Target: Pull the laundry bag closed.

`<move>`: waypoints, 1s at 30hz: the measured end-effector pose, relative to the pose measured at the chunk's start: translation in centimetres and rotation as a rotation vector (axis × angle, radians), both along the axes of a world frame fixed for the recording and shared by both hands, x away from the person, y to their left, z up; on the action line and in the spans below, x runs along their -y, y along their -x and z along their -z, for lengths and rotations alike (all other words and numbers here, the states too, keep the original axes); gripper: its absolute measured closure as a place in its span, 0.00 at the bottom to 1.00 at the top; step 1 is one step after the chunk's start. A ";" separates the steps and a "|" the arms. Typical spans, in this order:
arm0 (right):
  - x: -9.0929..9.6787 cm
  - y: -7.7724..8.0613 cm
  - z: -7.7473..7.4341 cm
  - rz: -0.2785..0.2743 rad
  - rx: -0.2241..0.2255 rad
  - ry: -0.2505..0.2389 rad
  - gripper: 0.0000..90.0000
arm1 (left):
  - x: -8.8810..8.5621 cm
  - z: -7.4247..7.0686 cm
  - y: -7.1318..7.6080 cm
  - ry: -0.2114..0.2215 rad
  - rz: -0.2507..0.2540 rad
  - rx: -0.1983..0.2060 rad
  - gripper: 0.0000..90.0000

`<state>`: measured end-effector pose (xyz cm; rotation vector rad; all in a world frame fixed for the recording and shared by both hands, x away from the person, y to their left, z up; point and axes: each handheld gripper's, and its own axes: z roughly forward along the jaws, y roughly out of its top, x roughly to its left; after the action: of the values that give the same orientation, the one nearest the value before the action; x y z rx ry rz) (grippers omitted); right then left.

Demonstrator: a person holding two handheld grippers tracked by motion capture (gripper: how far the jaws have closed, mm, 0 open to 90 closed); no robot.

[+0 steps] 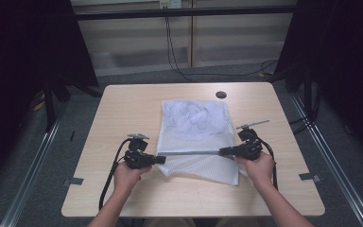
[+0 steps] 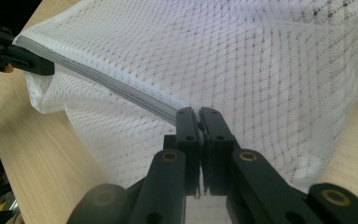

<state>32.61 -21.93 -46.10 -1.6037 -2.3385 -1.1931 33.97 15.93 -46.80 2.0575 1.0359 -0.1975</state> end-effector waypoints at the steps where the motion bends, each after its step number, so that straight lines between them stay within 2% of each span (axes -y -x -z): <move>1: 0.0 0.0 0.0 0.000 0.000 0.001 0.97 | 0.0 0.0 0.0 -0.001 0.002 -0.002 0.98; 19: 0.5 0.2 -0.1 0.003 -0.001 0.002 0.97 | 0.0 0.2 0.1 0.003 -0.003 -0.007 0.98; 28: 0.9 0.6 -0.2 0.010 0.001 0.006 0.97 | 0.1 0.2 0.1 -0.015 -0.012 0.000 0.98; 30: 1.2 0.6 -0.1 0.013 -0.002 0.003 0.97 | -0.2 0.1 0.0 0.001 -0.009 -0.009 0.98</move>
<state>32.00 -23.12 -46.00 -1.6223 -2.3340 -1.1906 33.94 16.11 -46.94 2.0529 1.0499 -0.2033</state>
